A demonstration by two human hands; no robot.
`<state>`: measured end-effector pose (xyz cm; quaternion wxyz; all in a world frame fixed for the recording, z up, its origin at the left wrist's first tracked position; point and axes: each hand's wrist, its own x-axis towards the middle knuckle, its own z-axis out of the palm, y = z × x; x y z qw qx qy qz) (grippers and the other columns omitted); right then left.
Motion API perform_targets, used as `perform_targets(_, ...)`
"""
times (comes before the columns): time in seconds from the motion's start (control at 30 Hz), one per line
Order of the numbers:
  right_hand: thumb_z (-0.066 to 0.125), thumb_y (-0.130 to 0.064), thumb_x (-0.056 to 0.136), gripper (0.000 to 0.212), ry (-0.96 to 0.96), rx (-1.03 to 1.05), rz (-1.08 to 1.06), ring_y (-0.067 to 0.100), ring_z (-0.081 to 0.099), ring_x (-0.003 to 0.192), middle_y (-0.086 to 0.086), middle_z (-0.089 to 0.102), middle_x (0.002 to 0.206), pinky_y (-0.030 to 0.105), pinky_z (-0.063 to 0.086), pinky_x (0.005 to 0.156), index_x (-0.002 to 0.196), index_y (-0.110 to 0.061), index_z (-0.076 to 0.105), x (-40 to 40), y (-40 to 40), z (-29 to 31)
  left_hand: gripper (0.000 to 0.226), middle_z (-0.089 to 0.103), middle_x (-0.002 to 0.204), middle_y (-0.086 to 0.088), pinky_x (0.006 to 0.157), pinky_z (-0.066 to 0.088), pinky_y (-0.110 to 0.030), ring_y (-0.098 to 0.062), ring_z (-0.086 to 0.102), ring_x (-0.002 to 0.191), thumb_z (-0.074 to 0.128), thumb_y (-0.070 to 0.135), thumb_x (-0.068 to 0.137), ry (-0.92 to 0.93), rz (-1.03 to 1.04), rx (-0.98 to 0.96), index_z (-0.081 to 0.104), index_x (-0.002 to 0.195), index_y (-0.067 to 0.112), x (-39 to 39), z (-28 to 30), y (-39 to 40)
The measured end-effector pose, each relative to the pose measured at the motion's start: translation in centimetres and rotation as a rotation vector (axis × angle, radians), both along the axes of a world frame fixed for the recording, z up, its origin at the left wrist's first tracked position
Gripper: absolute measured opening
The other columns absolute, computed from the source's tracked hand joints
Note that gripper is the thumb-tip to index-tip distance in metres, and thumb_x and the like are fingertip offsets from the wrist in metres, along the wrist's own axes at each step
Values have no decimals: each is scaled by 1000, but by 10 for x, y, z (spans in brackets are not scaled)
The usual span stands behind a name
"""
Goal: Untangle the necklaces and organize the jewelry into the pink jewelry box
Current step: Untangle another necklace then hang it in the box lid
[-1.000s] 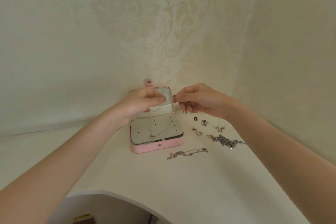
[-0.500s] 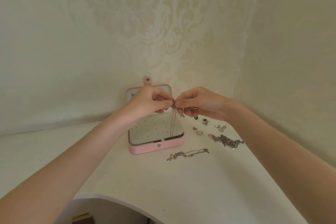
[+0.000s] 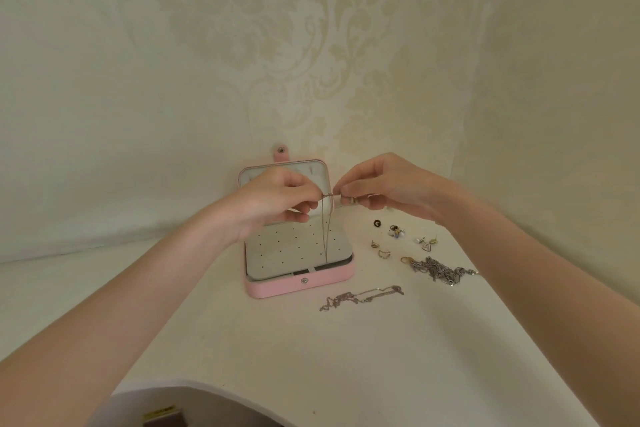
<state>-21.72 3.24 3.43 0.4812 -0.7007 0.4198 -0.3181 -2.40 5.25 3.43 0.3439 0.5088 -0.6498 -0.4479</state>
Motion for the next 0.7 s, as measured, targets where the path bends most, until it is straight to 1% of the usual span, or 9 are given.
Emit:
perform_targets(0.07,62,2,84,10,-4,4,8,6,48,53,1,65,65,16,36,49,87,-2,70,0,0,-1,17,57,60,4,62,50,-19,-6,53,59,59,6,86,54,-37,50,64,70,10,0,0,1)
perform_targets(0.17,65,0,82,8,18,-2,3,6,48,56,0,63,67,17,38,52,87,-5,71,0,0,-3,13,58,61,4,61,50,-19,-5,54,59,60,7,86,96,-61,75,65,75,10,0,-2,2)
perform_targets(0.3,69,-6,81,5,5,-32,-23,6,47,57,-6,58,60,18,37,54,84,-5,72,1,0,-4,11,60,64,4,62,50,-20,-6,55,61,61,8,85,88,-37,56,66,75,11,-3,-3,0)
perform_targets(0.43,70,-7,80,10,13,-71,-11,8,45,57,0,57,62,19,36,53,86,1,71,5,0,-4,9,61,64,5,64,50,-20,-5,56,60,61,9,85,104,-12,58,67,79,10,-6,-3,-2)
perform_targets(0.53,72,-9,79,8,14,-87,-21,9,44,57,1,57,62,18,36,52,81,-1,72,7,-1,-4,7,62,63,6,61,50,-18,-2,57,58,62,11,85,82,14,44,68,82,9,-6,-4,-5)
perform_targets(0.6,72,-10,79,8,36,-100,-37,8,44,54,-1,56,59,17,36,52,80,-2,72,8,-1,-5,7,65,63,6,60,50,-17,-1,58,58,65,13,84,60,33,38,70,82,9,-6,-5,-7)
perform_targets(0.7,69,-6,81,9,105,-128,-58,4,42,46,-5,53,52,14,36,51,83,3,71,10,-1,-5,7,67,65,5,59,50,-16,-2,60,58,67,14,84,39,29,47,71,82,9,-5,-7,-7)
